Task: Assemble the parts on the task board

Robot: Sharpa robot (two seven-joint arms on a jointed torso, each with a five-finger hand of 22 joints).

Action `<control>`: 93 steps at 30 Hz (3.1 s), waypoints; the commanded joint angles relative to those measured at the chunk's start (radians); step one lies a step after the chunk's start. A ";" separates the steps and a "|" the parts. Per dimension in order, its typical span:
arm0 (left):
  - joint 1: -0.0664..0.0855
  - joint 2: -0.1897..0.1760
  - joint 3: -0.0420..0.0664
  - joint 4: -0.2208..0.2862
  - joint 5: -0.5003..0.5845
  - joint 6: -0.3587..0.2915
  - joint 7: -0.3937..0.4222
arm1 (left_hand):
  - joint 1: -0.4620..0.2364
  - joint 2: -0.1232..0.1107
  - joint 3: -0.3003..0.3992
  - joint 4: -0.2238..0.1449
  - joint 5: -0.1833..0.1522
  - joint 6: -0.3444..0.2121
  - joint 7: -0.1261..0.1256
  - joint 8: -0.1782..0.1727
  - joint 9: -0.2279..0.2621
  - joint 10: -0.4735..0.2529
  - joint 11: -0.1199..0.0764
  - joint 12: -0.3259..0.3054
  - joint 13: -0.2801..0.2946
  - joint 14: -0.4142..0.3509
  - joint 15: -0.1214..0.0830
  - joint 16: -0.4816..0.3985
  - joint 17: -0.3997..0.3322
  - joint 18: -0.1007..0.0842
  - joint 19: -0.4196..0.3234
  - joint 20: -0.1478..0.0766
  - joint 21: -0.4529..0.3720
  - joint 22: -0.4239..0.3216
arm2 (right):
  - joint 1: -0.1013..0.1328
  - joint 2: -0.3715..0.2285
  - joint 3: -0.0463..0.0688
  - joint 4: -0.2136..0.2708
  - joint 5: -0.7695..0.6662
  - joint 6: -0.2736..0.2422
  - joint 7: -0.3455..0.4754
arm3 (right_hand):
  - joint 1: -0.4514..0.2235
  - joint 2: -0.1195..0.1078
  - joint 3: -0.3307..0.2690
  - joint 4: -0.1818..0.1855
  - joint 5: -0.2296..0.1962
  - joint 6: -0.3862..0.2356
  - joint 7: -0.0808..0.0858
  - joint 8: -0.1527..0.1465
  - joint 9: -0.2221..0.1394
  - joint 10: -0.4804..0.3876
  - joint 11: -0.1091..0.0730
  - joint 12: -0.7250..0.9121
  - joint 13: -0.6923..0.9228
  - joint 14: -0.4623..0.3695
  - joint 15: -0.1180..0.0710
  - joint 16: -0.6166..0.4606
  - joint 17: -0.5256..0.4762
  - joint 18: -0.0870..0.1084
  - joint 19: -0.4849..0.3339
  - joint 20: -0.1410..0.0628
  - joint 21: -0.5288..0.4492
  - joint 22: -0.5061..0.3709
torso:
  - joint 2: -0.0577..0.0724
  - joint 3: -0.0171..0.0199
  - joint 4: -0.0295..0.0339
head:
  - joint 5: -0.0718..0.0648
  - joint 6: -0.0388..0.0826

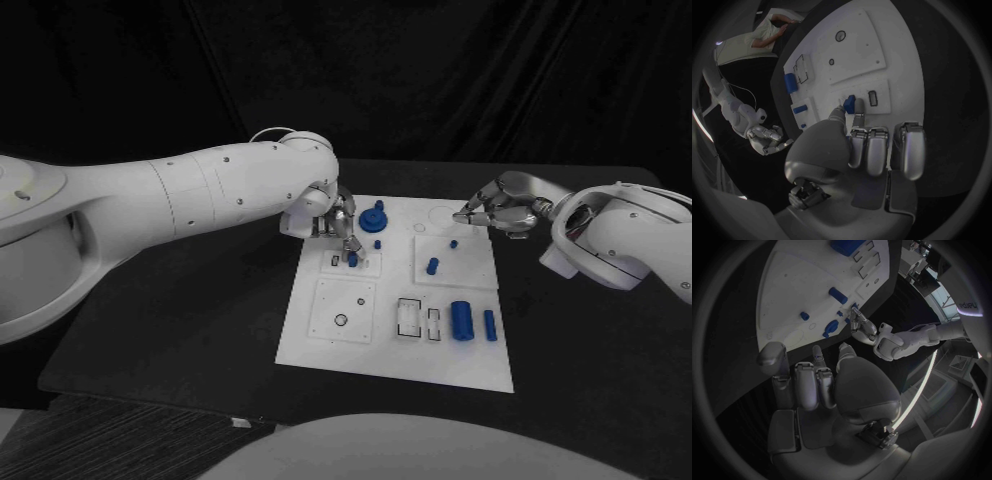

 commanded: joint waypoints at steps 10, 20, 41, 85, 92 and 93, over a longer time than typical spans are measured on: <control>-0.007 0.005 0.001 -0.003 0.000 -0.008 0.006 | 0.017 -0.021 0.079 -0.014 0.097 0.034 -0.018 0.038 0.054 0.138 -0.028 -0.002 0.243 0.120 -0.024 0.010 0.264 -0.045 0.071 -0.015 0.018 0.242 | -0.002 0.002 0.001 -0.002 -0.005 0.008 -0.018 | 0.031 0.008 -0.031 -0.004 0.023 -0.008 -0.002 0.007 -0.010 -0.006 -0.002 -0.041 0.156 0.037 0.005 -0.022 0.139 0.046 -0.011 0.002 -0.026 0.109 | 0.000 0.0006 0.0003 | 0.003 0.000; -0.010 0.002 0.001 0.000 0.000 -0.037 0.009 | 0.027 -0.046 0.132 -0.033 0.140 0.031 -0.023 0.044 0.080 0.138 -0.034 -0.002 0.243 0.120 -0.029 0.010 0.264 -0.045 0.071 -0.021 0.016 0.243 | -0.002 0.003 0.001 -0.004 -0.005 0.013 -0.022 | 0.034 0.008 -0.030 -0.006 0.025 -0.008 -0.002 0.007 -0.010 -0.010 -0.002 -0.044 0.153 0.036 0.005 -0.026 0.136 0.048 -0.013 0.002 -0.032 0.108 | 0.000 0.0017 0.0002 | 0.005 0.000; -0.005 -0.121 0.001 0.154 0.000 -0.261 0.028 | -0.045 -0.150 0.425 -0.095 0.133 0.011 -0.020 0.053 0.155 0.138 -0.034 -0.002 0.243 0.120 -0.031 0.010 0.264 -0.043 0.069 -0.024 0.005 0.244 | -0.002 0.000 0.001 -0.007 -0.005 0.019 -0.037 | 0.045 0.009 -0.030 -0.009 0.029 -0.007 0.000 0.008 -0.010 -0.022 0.001 -0.051 0.145 0.029 0.007 -0.038 0.126 0.052 -0.024 0.004 -0.061 0.100 | 0.000 0.0011 0.0002 | 0.007 0.000; -0.089 -0.270 0.000 0.414 -0.335 -0.611 0.041 | -0.095 -0.157 0.482 -0.084 0.088 -0.003 -0.011 0.047 0.169 0.138 -0.026 -0.002 0.243 0.120 -0.024 0.010 0.264 -0.039 0.062 -0.017 -0.013 0.239 | -0.023 -0.021 0.001 0.009 -0.005 -0.045 -0.015 | 0.066 0.007 -0.033 -0.008 0.059 -0.014 0.003 0.007 -0.014 -0.043 0.003 -0.063 0.132 0.018 0.011 -0.052 0.115 0.057 -0.042 0.007 -0.103 0.091 | -0.004 0.0025 0.0007 | 0.007 0.000; -0.094 -0.273 0.000 0.428 -0.338 -0.612 0.043 | -0.095 -0.157 0.483 -0.084 0.087 -0.002 -0.011 0.047 0.169 0.138 -0.026 -0.002 0.243 0.120 -0.024 0.010 0.264 -0.039 0.062 -0.017 -0.012 0.240 | -0.024 -0.022 0.001 0.009 -0.005 -0.044 -0.016 | 0.067 0.007 -0.033 -0.008 0.060 -0.014 0.003 0.007 -0.014 -0.044 0.003 -0.063 0.132 0.018 0.011 -0.051 0.115 0.057 -0.043 0.007 -0.104 0.091 | -0.002 0.0022 0.0010 | 0.008 0.000; -0.094 -0.275 0.000 0.431 -0.338 -0.611 0.043 | -0.095 -0.157 0.483 -0.084 0.087 -0.002 -0.011 0.047 0.169 0.138 -0.026 -0.002 0.243 0.120 -0.024 0.010 0.264 -0.039 0.062 -0.017 -0.012 0.240 | -0.024 -0.022 0.001 0.009 -0.005 -0.044 -0.016 | 0.067 0.007 -0.033 -0.008 0.060 -0.014 0.003 0.007 -0.014 -0.044 0.003 -0.063 0.132 0.018 0.011 -0.051 0.115 0.057 -0.043 0.007 -0.104 0.091 | -0.002 0.0020 0.0011 | 0.008 0.000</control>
